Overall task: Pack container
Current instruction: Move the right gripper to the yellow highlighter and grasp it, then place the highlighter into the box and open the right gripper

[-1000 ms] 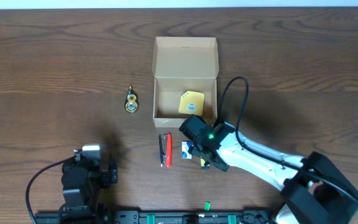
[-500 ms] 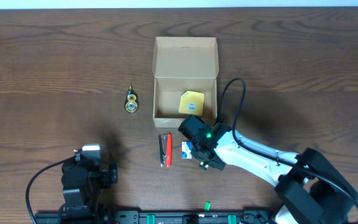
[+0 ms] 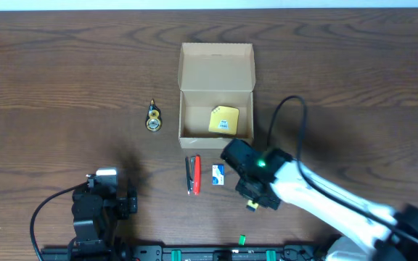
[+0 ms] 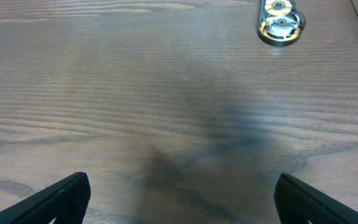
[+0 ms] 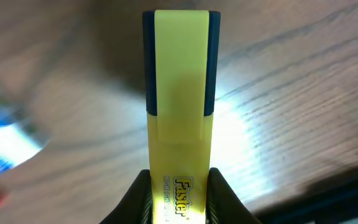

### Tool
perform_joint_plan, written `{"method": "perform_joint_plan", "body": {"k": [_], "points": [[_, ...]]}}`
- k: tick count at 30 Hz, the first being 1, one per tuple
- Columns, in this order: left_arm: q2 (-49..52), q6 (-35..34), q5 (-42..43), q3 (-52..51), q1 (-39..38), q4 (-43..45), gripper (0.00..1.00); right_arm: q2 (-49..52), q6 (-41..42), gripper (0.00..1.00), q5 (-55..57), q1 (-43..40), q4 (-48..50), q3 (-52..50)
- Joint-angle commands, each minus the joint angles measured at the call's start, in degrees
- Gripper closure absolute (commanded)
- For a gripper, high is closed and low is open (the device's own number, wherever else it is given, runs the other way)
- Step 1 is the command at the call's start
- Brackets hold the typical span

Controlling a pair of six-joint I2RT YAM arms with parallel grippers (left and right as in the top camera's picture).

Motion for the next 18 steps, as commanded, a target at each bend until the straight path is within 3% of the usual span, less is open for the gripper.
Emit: {"method": "perform_joint_plan", "body": {"k": [1,8,18], "points": [[-0.33,-0.44,-1.01,-0.98,-0.22,-0.61,0.04,-6.58,-5.29,0.89,1.18,0.35,-0.22,2.16],[-0.33,-0.44,-1.01,-0.98,-0.22,-0.61,0.05,-11.82,-19.52,0.87,10.23,0.13,0.15,15.89],[-0.33,-0.44,-1.01,-0.98,-0.22,-0.61,0.05,2.67,-33.79,0.83,11.06,-8.35,6.97,27.21]]}}
